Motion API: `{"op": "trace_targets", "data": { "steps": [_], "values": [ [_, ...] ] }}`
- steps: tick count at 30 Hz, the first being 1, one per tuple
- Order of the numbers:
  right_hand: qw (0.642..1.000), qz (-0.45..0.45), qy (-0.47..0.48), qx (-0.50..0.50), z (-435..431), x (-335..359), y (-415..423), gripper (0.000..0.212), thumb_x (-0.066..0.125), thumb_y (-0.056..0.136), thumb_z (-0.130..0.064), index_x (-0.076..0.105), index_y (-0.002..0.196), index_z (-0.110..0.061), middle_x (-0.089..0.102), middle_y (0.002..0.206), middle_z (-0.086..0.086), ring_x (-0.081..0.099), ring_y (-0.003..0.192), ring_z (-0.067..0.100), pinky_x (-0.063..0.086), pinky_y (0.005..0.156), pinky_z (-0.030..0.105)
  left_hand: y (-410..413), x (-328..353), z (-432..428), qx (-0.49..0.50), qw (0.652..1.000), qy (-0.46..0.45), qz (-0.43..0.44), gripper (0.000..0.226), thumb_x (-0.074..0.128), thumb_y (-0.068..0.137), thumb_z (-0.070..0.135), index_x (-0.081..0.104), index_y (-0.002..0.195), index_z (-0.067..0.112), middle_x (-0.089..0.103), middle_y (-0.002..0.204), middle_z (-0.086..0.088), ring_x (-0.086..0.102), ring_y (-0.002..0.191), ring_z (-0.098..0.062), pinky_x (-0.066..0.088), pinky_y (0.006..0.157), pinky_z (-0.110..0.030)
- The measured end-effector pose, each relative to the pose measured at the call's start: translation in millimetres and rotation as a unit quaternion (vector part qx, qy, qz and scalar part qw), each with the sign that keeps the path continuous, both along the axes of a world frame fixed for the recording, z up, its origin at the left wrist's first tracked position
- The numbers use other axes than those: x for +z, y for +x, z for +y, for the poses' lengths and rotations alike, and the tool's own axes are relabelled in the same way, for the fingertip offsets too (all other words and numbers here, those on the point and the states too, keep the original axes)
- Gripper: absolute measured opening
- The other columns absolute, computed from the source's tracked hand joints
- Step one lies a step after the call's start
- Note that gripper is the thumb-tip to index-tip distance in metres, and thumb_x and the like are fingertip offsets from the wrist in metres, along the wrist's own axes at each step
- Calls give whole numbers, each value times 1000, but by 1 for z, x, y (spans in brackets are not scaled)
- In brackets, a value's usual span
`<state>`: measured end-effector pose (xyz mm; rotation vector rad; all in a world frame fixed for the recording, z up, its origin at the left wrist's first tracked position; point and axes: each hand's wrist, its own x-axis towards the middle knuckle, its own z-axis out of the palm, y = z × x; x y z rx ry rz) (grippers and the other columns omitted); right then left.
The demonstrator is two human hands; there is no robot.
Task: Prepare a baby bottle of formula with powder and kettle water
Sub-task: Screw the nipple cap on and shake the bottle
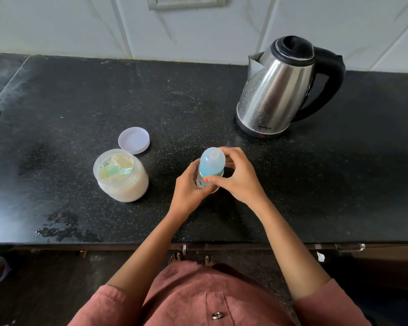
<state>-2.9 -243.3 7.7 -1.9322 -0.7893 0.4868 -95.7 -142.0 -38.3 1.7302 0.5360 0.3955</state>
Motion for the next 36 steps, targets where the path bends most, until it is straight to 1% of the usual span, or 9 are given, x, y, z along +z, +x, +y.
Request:
{"op": "trace_targets", "data": {
  "steps": [4, 7, 10, 17, 21, 24, 27, 34, 36],
  "values": [
    [999, -33, -25, -14, 8, -7, -7, 72, 82, 63, -23, 48, 126, -16, 38, 120, -3, 41, 118, 13, 36, 94, 15, 0, 2, 1, 8, 1000, 11, 6, 56, 76, 73, 11, 47, 117, 31, 57, 105, 22, 56, 100, 5, 48, 83, -15],
    [996, 53, 12, 69, -2, -4, 0, 84, 78, 68, -11, 33, 137, -26, 35, 141, -6, 37, 128, 5, 31, 103, 10, 0, 2, 2, 2, 1000, 10, 6, 60, 77, 71, 10, 45, 117, 33, 55, 106, 24, 55, 102, 5, 46, 85, -14],
    [990, 83, 29, 111, -8, -2, 6, 76, 68, 75, 1, 35, 128, -42, 42, 139, -12, 40, 130, 3, 32, 109, 22, 0, 0, 1, 0, 1000, 5, 1, 58, 78, 72, 14, 46, 117, 34, 57, 108, 21, 55, 106, 1, 45, 86, -14],
    [1000, -26, -4, 1, 4, -3, 0, 63, 83, 61, -14, 49, 115, -18, 46, 111, -7, 48, 103, 4, 36, 83, 0, 0, 1, -1, 7, 1000, 7, 2, 56, 76, 73, 11, 47, 118, 28, 57, 105, 19, 55, 100, 9, 44, 80, -9],
    [999, -26, 17, -9, 10, -11, -7, 74, 85, 58, -16, 45, 120, -12, 38, 116, -2, 43, 108, 9, 32, 85, -2, 0, 1, 1, 7, 1000, 22, 4, 57, 74, 74, 6, 49, 123, 17, 52, 102, 25, 52, 92, 18, 41, 74, -2],
    [992, 74, 47, 96, 1, -6, 2, 78, 77, 68, -7, 37, 131, -30, 38, 137, -5, 39, 127, 6, 30, 106, 13, 0, 0, 1, 0, 1000, 18, 3, 59, 76, 74, 10, 46, 122, 24, 53, 106, 25, 55, 102, 6, 43, 83, -9],
    [986, 97, 36, 130, -3, -1, 12, 71, 69, 73, -1, 40, 123, -42, 48, 136, -5, 43, 128, 8, 34, 109, 29, 0, -1, 1, -7, 1000, 9, -2, 58, 77, 74, 14, 45, 120, 30, 55, 109, 22, 55, 105, 1, 45, 86, -13],
    [999, -22, 16, 29, 5, -3, 2, 60, 81, 63, -9, 50, 113, -19, 48, 110, -5, 49, 104, 7, 37, 88, 7, 0, -3, 0, 4, 1000, 19, -3, 59, 77, 72, 13, 45, 117, 34, 56, 106, 24, 55, 102, 7, 45, 85, -14],
    [998, -65, 11, -5, 10, -7, -4, 62, 83, 61, -14, 52, 114, -12, 45, 107, -4, 48, 104, 13, 38, 91, 16, 0, -2, 1, 8, 1000, 23, -1, 59, 77, 71, 9, 46, 115, 34, 56, 103, 25, 53, 97, 15, 44, 82, -9]
  ]
}}
